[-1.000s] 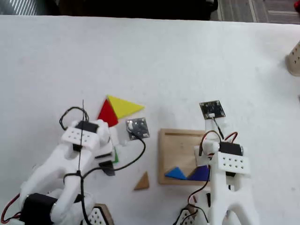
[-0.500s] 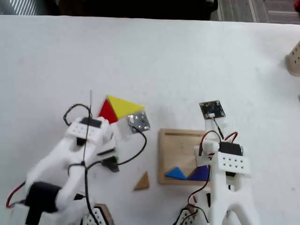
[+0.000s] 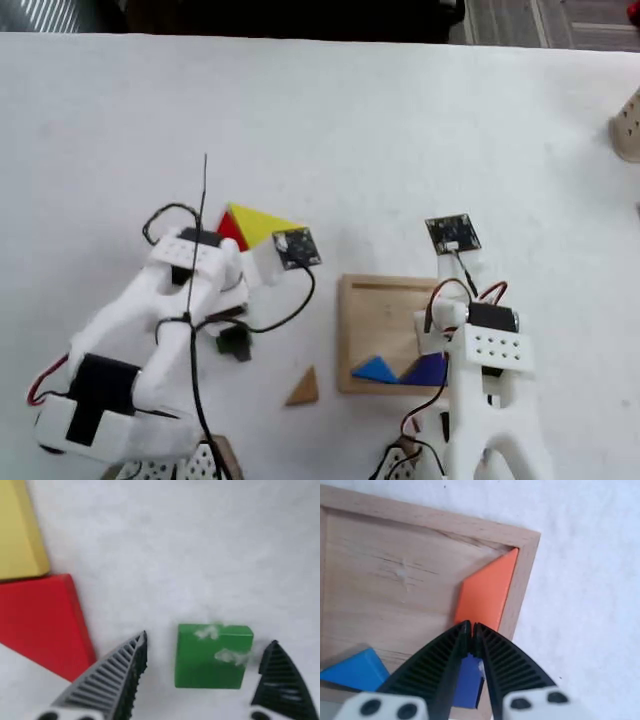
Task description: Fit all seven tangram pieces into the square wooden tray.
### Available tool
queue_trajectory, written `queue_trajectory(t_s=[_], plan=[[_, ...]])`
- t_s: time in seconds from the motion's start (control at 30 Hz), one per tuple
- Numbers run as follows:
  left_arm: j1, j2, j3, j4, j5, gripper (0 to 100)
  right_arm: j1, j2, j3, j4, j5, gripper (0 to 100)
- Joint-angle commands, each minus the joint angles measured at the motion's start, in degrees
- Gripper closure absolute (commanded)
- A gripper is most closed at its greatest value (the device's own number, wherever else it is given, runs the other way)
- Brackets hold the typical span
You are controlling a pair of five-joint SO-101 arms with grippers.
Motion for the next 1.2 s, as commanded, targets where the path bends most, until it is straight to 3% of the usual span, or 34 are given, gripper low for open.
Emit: queue_trajectory(t_s=[0.0, 0.5, 0.77, 1.17], plan=[[-1.3, -5.3, 4.3, 1.0, 0.3, 75, 0.4, -1.5, -0.3, -0.8, 0.7, 98.0], [-0.9, -8.2, 6.0, 1.0, 1.1, 88, 0.4, -1.5, -0.3, -0.8, 0.7, 98.1], [-0.8, -8.3, 3.8, 1.5, 18.0, 88, 0.5, -1.6, -0.3, -0.7, 0.6, 98.1], [-0.6, -8.3, -13.3, 19.8, 43.1, 88, 0.7, -1.6, -0.4, -0.7, 0.5, 98.1]])
